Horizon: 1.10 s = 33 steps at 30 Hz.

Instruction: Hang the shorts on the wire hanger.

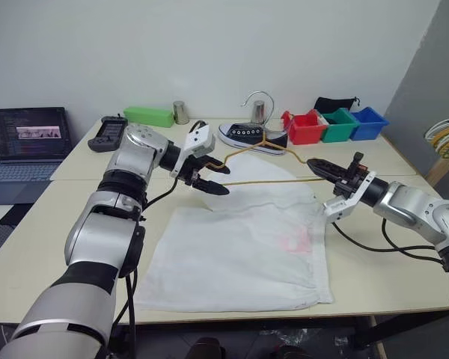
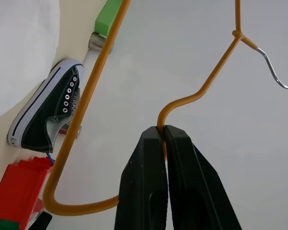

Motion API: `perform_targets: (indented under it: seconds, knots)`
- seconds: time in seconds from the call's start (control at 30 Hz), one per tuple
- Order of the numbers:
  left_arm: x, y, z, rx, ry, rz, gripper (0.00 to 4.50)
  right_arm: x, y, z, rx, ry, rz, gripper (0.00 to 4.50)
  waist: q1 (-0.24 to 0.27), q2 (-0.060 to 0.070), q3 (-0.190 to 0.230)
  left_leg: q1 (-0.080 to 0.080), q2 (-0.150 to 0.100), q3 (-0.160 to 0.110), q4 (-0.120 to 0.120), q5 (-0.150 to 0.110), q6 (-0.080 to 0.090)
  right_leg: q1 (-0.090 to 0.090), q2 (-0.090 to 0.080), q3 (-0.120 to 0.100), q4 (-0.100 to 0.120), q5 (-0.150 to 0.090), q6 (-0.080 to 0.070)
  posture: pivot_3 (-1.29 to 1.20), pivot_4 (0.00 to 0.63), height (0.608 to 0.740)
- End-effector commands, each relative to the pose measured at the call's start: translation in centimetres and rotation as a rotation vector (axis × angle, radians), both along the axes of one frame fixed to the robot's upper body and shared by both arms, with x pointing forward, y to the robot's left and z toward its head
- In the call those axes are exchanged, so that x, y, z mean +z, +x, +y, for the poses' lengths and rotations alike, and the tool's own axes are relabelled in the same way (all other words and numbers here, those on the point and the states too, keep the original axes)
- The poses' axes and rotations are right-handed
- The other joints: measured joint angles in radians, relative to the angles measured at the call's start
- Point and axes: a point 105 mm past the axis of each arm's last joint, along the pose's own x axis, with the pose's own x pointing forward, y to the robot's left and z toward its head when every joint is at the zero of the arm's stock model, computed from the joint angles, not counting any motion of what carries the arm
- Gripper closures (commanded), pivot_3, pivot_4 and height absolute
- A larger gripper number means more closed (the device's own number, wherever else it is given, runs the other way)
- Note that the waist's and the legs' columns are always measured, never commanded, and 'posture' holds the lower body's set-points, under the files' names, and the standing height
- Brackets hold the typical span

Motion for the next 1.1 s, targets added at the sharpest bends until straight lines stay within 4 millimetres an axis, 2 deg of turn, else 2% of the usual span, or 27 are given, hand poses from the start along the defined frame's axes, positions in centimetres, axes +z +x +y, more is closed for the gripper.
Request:
perform_targets:
  seconds: [0.03,0.43,0.7,0.77,0.9,1.1]
  knots:
    - [0.8,-0.2,0.0,-0.019,0.005,-0.032,1.88,1.7,0.2,0.0,-0.002,0.022,-0.063,4.50,0.000,0.000,0.000,0.000,0.000,0.000,0.000,0.000,0.000,0.000,0.000,0.000,0.000,0.000,0.000,0.21,0.000,0.740]
    - [0.7,-0.2,0.0,-0.013,0.017,-0.036,4.47,1.7,0.5,-0.1,-0.006,0.009,-0.067,4.50,0.000,0.000,0.000,0.000,0.000,0.000,0.000,0.000,0.000,0.000,0.000,0.000,0.001,0.000,0.000,0.21,0.000,0.740]
    - [0.5,0.0,0.1,0.006,0.020,-0.058,4.49,1.4,0.5,-0.1,-0.003,0.007,-0.043,4.50,0.000,0.000,0.000,0.000,0.000,0.000,0.000,0.000,0.000,0.000,0.000,0.000,0.002,0.000,0.000,0.22,0.000,0.740]
    - [0.4,0.4,0.0,0.029,0.022,-0.097,4.49,0.8,0.6,-0.1,-0.017,-0.007,-0.003,4.50,0.000,0.000,0.000,0.000,0.000,0.000,0.000,0.000,0.000,0.000,0.000,0.000,0.002,0.000,0.000,0.22,0.000,0.740]
    - [-0.4,0.3,0.2,0.018,0.043,-0.112,4.50,-0.6,0.2,0.1,-0.037,0.028,0.153,3.63,-0.001,0.000,0.000,0.001,0.000,0.000,0.000,0.000,0.000,0.000,0.000,0.001,0.002,0.000,0.000,0.21,0.000,0.740]
    - [-1.2,0.4,0.3,0.024,0.058,-0.141,4.50,-0.9,-0.7,0.5,-0.060,0.092,0.354,2.34,-0.001,0.000,0.000,0.001,0.003,0.000,0.000,0.000,0.000,0.000,0.000,0.000,0.002,0.000,0.000,0.21,0.000,0.740]
